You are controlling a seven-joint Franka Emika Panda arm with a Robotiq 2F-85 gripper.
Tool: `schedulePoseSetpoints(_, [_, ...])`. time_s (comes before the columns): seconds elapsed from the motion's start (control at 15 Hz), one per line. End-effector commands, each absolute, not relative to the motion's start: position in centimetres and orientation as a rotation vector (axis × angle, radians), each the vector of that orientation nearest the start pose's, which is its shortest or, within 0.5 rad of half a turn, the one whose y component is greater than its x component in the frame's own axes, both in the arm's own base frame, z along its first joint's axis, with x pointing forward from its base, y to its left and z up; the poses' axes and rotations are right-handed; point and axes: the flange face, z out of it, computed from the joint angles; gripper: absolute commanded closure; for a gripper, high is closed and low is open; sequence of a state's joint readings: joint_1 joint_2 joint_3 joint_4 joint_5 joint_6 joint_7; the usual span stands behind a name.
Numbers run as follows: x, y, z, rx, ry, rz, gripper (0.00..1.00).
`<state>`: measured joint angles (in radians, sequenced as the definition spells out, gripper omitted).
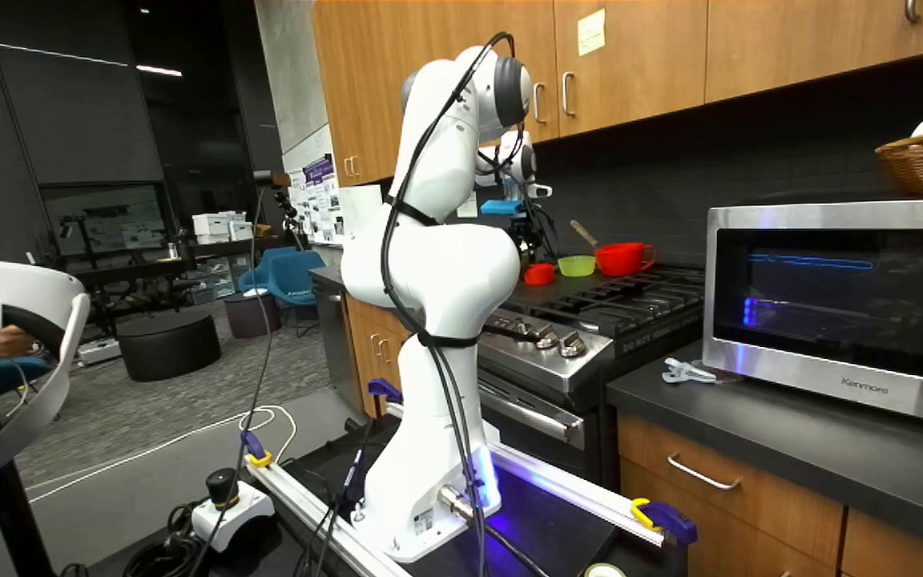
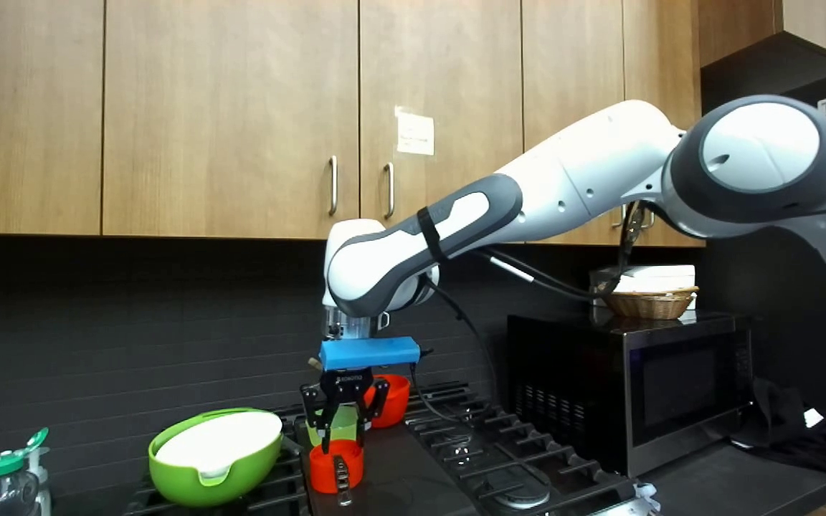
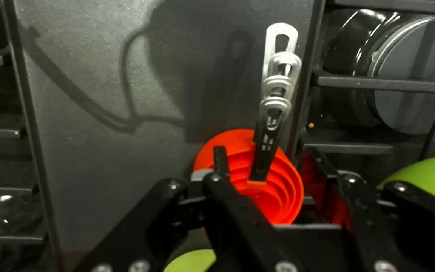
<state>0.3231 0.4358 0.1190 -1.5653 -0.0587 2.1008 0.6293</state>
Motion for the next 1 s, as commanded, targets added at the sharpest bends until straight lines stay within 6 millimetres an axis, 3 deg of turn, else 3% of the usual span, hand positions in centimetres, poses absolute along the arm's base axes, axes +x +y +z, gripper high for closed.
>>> schedulePoseSetpoints(0.0, [63.1, 28.5, 41.4, -3.093, 0.271, -0.155, 0.54])
schedulePoseSetpoints(0.33, [62.7, 29.4, 39.9, -3.111, 0.238, -0.105, 0.68])
schedulePoseSetpoints(0.73, [62.4, 30.3, 39.2, -3.125, 0.212, -0.087, 0.62])
schedulePoseSetpoints(0.93, [62.2, 30.8, 39.0, -3.13, 0.206, -0.088, 0.68])
